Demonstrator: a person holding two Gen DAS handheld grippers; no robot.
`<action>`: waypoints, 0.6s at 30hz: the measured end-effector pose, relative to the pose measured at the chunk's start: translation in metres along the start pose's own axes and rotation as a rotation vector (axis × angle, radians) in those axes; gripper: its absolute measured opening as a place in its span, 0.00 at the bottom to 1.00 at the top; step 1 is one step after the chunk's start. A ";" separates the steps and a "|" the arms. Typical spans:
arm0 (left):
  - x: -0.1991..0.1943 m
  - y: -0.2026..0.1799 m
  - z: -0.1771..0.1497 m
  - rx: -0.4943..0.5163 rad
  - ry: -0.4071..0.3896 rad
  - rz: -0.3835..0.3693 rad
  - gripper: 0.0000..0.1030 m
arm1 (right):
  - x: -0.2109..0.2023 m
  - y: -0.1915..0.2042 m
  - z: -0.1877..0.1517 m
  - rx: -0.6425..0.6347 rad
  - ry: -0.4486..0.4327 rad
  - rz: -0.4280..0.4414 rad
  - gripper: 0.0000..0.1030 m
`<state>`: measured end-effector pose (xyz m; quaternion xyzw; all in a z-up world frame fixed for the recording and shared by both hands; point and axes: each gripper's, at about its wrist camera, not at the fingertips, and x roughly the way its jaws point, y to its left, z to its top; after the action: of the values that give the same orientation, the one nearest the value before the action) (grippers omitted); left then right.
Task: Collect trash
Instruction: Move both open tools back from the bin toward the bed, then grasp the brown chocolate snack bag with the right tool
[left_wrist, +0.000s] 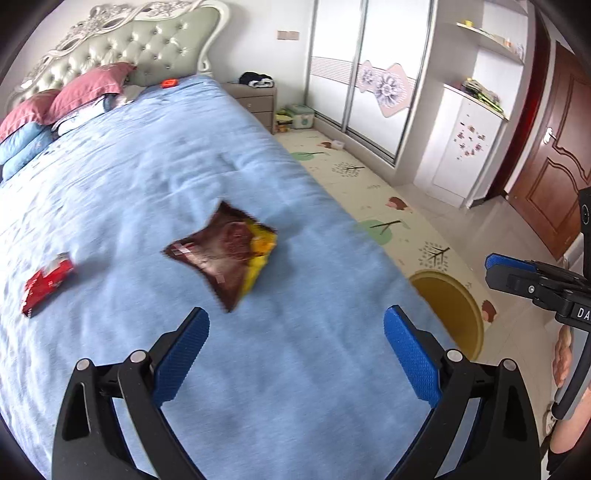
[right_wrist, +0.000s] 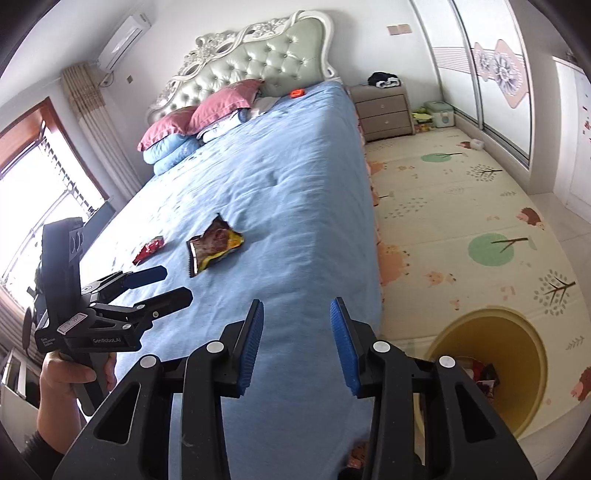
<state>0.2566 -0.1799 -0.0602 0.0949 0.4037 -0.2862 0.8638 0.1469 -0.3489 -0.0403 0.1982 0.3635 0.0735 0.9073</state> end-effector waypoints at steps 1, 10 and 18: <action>-0.006 0.016 -0.002 -0.018 -0.006 0.018 0.92 | 0.008 0.012 0.002 -0.013 0.007 0.011 0.37; -0.041 0.136 -0.024 -0.155 -0.037 0.130 0.92 | 0.073 0.092 0.014 -0.097 0.065 0.060 0.37; -0.042 0.192 -0.035 -0.193 -0.044 0.151 0.92 | 0.115 0.144 0.025 -0.168 0.094 0.010 0.37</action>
<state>0.3224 0.0086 -0.0638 0.0352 0.4022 -0.1821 0.8966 0.2491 -0.1936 -0.0372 0.1195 0.3974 0.1173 0.9022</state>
